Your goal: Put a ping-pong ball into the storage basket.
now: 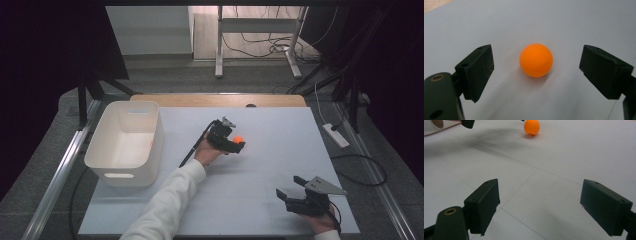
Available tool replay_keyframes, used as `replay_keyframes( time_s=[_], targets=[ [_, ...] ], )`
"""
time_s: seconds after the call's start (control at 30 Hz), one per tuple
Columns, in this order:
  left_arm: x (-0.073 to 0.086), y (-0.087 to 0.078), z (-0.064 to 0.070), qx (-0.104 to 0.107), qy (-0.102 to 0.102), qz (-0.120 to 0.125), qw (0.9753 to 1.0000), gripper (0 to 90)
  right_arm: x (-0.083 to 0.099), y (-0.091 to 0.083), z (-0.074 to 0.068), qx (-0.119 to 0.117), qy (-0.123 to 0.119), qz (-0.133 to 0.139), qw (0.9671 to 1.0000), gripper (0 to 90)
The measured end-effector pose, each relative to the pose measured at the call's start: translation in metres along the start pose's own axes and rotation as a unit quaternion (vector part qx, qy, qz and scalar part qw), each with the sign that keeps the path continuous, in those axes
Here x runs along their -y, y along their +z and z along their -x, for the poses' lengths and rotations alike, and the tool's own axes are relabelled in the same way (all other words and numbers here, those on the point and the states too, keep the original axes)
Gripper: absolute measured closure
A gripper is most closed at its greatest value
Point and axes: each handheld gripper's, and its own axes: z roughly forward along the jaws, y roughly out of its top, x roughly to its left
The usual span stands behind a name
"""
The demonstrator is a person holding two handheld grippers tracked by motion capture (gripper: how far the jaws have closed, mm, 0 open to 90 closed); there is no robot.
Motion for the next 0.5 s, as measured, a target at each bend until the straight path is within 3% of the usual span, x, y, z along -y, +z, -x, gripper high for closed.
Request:
replay_keyframes(
  time_s=[0.2, 0.5],
  targets=[
    [0.002, 0.009, -0.001, -0.002, -0.01, -0.005, 0.9999, 13.2, 0.0, -0.001, 0.001, 0.001, 0.0, 0.001, 1.0, 15.6],
    [0.002, 0.018, -0.003, -0.005, -0.008, -0.017, 0.9998, 16.7, 0.001, -0.003, 0.002, 0.002, 0.001, 0.002, 1.0, 15.7]
  ],
)
